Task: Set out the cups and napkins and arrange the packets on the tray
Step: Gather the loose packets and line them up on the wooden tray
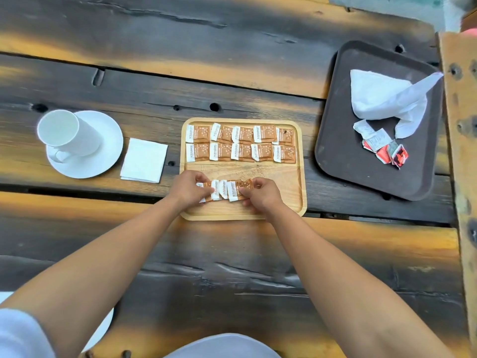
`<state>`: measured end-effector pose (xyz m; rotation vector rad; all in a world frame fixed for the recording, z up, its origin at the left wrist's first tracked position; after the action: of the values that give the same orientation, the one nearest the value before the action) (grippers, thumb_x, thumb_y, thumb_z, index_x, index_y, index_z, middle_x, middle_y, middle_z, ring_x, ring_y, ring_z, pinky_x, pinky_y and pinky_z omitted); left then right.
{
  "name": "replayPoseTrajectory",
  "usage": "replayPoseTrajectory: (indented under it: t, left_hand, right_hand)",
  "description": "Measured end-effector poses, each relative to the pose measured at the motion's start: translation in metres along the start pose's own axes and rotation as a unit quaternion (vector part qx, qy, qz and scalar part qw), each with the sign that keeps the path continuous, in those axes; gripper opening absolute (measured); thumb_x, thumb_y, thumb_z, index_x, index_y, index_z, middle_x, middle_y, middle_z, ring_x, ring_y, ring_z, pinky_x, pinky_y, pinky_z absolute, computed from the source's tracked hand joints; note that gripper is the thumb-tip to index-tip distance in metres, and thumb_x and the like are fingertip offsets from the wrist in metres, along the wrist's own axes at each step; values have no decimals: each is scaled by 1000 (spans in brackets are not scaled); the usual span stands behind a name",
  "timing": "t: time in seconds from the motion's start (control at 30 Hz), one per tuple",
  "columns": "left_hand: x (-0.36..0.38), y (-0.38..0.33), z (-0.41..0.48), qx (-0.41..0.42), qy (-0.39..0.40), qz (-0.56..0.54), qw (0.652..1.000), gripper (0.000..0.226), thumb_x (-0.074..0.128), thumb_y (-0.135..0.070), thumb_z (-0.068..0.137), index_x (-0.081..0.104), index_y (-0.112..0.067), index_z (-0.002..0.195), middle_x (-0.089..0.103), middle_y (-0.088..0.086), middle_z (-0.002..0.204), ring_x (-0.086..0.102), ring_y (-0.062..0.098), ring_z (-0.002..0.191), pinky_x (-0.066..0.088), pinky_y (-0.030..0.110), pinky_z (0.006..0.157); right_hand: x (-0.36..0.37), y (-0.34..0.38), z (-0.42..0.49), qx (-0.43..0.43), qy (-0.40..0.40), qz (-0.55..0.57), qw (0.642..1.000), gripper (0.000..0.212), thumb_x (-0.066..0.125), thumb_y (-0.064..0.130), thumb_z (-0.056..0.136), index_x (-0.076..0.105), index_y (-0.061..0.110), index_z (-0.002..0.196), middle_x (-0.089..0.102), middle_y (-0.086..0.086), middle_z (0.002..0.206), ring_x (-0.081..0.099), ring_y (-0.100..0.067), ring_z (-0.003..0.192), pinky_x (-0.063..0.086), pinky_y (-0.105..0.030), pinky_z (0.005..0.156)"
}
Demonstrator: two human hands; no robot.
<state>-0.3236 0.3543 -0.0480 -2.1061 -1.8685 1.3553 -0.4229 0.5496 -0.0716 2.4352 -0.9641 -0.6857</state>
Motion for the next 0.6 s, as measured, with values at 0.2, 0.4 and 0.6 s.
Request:
replayPoseTrajectory:
  t: [0.2, 0.4, 0.6]
  left_hand:
    - [-10, 0, 6, 9, -19, 53, 998, 21, 79, -29, 78, 68, -20, 93, 71, 9, 109, 68, 26, 96, 57, 35, 86]
    - [-15, -4, 3, 42, -49, 128, 990, 33, 76, -35, 81, 67, -17, 107, 67, 10, 120, 61, 26, 111, 48, 34, 91]
    - [-22, -19, -10, 85, -99, 260, 957, 44, 66, -54, 84, 63, -22, 114, 61, 4, 114, 63, 25, 99, 54, 41, 78]
  right_hand:
    - [-22, -2, 1, 8, -41, -31, 999, 37, 75, 24, 86, 59, 11, 116, 67, -12, 124, 65, -13, 54, 40, -14, 39]
    - [-45, 3, 2, -20, -93, -87, 992, 23, 78, 30, 78, 73, 14, 94, 75, -7, 96, 72, -25, 89, 60, -35, 79]
    - [-53, 5, 4, -35, -113, -134, 984, 25, 79, 35, 75, 67, 14, 77, 72, -8, 88, 65, -25, 90, 54, -35, 73]
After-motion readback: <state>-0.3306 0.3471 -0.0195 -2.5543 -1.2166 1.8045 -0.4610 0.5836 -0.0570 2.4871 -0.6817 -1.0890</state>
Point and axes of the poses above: each hand's wrist, its own z-axis towards the middle knuckle, its own x-axis out of the palm, y = z × x, the point moved 8 cm from there along z, towards the middle knuckle
